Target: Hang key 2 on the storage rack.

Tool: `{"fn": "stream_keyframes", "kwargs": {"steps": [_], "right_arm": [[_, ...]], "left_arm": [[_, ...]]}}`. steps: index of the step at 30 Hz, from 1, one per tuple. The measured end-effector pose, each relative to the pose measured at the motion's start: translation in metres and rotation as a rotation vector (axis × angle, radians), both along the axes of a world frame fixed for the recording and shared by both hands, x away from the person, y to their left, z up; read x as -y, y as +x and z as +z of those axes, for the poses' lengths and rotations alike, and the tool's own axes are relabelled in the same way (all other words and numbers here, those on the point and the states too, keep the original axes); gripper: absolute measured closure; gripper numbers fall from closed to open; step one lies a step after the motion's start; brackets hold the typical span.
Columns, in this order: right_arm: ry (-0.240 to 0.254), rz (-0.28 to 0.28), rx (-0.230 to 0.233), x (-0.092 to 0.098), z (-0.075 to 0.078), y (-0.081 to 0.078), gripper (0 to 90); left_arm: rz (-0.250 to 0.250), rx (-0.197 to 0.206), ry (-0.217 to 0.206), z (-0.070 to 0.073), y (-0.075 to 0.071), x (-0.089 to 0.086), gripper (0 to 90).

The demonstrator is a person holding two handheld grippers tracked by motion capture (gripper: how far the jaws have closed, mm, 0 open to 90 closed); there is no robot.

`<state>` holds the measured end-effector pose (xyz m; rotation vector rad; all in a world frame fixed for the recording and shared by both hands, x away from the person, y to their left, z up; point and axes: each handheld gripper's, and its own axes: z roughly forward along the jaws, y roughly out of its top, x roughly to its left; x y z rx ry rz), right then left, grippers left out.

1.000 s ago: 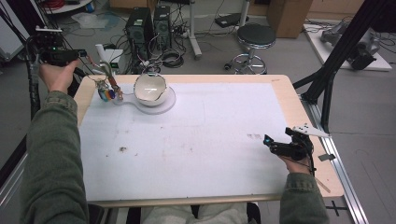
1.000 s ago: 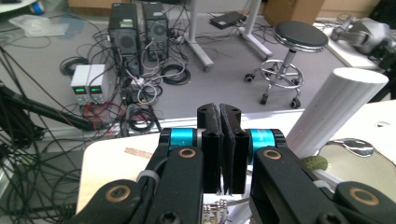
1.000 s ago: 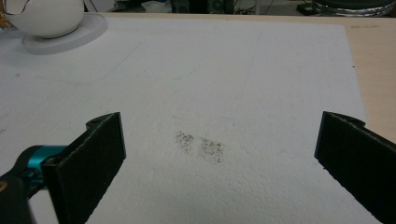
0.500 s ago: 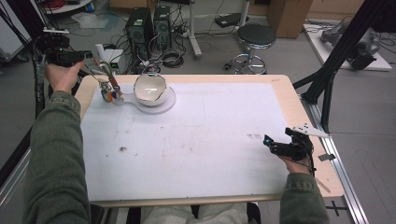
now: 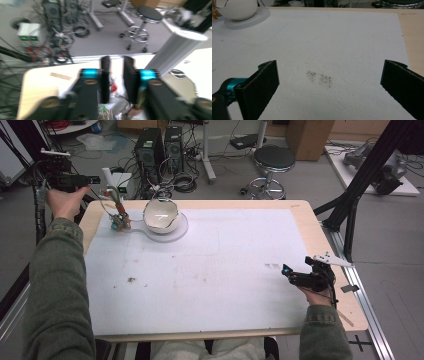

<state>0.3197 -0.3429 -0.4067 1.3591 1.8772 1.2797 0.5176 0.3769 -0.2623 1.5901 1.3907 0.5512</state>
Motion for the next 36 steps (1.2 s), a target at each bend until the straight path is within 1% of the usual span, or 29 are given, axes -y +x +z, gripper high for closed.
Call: {"fn": "stream_keyframes", "kwargs": {"steps": [1,3,5,6,10,12,15,17,20,22,23,24,27,28,29,31,36], "right_arm": [[-0.001,0.000,0.001,0.000,0.000,0.000,0.7],[-0.001,0.001,0.002,0.000,0.000,0.001,0.8],[0.000,0.002,0.002,0.000,0.000,0.001,0.7],[0.002,0.002,0.003,-0.001,0.000,0.001,0.7],[0.008,0.002,0.001,0.000,0.001,0.001,0.7],[0.009,0.001,0.005,0.000,0.001,0.001,0.7],[0.013,0.000,0.006,0.001,0.001,0.001,0.7],[0.013,-0.002,0.010,0.002,0.001,0.001,0.7],[0.018,-0.005,0.014,0.003,0.002,0.000,0.7],[0.020,-0.006,0.014,0.003,0.002,0.000,0.7],[0.020,-0.005,0.014,0.003,0.002,0.000,0.7],[0.021,-0.005,0.014,0.003,0.003,0.000,0.7],[0.021,-0.006,0.017,0.003,0.003,0.000,0.7],[0.021,-0.005,0.016,0.003,0.003,0.000,0.7],[0.021,-0.006,0.015,0.003,0.003,0.000,0.7],[0.025,-0.005,0.011,0.002,0.003,0.001,0.7],[0.022,-0.001,0.014,0.001,0.002,0.002,0.7]], "left_arm": [[0.000,0.010,-0.001,0.001,-0.002,-0.001,62.8],[-0.014,0.031,-0.011,0.005,-0.005,-0.001,52.1],[-0.015,0.052,-0.008,0.008,-0.009,0.002,47.6],[-0.008,0.058,-0.007,0.010,-0.010,0.003,42.9],[0.005,0.077,0.011,0.015,-0.015,0.007,32.6],[0.014,0.084,0.015,0.016,-0.017,0.010,31.0],[0.014,0.042,0.014,0.016,-0.017,0.012,30.4],[0.015,0.025,0.037,0.015,-0.017,0.015,29.8],[0.022,0.040,0.017,0.013,-0.021,0.015,24.5],[0.022,0.039,0.004,0.011,-0.023,0.015,20.8],[0.025,0.029,0.004,0.010,-0.024,0.014,16.9],[0.037,0.019,0.005,0.009,-0.025,0.014,14.5],[0.044,0.000,0.006,0.006,-0.027,0.012,5.1],[0.046,-0.006,0.017,0.005,-0.029,0.012,2.8],[0.043,-0.008,0.025,0.005,-0.030,0.012,1.6],[0.033,-0.010,0.019,0.002,-0.033,0.011,1.6],[0.048,0.017,0.017,-0.007,-0.042,0.008,1.6]]}}
